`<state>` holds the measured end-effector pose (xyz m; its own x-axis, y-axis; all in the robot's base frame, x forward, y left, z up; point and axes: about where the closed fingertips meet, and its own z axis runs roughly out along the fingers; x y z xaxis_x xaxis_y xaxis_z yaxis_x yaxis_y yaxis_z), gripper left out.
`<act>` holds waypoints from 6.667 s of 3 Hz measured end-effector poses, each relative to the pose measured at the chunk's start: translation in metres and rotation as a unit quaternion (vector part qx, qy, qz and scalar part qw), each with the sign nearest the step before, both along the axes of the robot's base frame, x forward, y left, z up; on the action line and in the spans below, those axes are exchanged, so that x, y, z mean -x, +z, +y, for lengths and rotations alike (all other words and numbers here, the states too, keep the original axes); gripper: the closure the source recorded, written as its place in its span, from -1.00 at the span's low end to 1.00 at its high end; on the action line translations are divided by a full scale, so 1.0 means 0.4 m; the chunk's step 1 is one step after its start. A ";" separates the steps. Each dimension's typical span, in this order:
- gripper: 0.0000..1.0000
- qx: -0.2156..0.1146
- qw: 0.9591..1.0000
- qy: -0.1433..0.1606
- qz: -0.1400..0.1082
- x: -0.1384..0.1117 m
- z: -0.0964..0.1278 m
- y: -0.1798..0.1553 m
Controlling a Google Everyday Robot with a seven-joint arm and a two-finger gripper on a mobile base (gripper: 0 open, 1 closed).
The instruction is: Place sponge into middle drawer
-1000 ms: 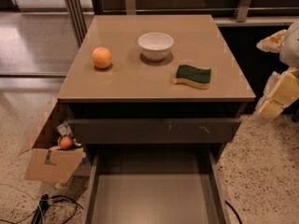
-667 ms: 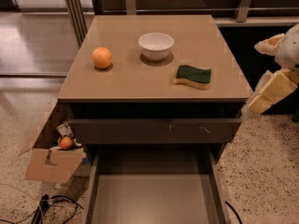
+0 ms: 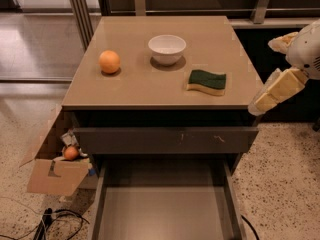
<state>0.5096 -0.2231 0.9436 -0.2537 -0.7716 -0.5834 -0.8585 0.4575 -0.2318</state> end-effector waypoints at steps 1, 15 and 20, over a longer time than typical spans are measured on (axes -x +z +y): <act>-1.00 -0.007 1.000 0.002 -0.003 -0.012 0.016 -0.011; 1.00 -0.064 0.997 0.043 0.007 -0.331 0.153 -0.193; 1.00 -0.169 0.986 0.013 -0.008 0.080 0.176 -0.218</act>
Offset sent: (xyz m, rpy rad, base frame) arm 0.0708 0.0677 -0.0486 0.0806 -0.0567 0.0725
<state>0.4778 -0.1528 0.8562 -0.2246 -0.5392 -0.8117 -0.8684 0.4886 -0.0842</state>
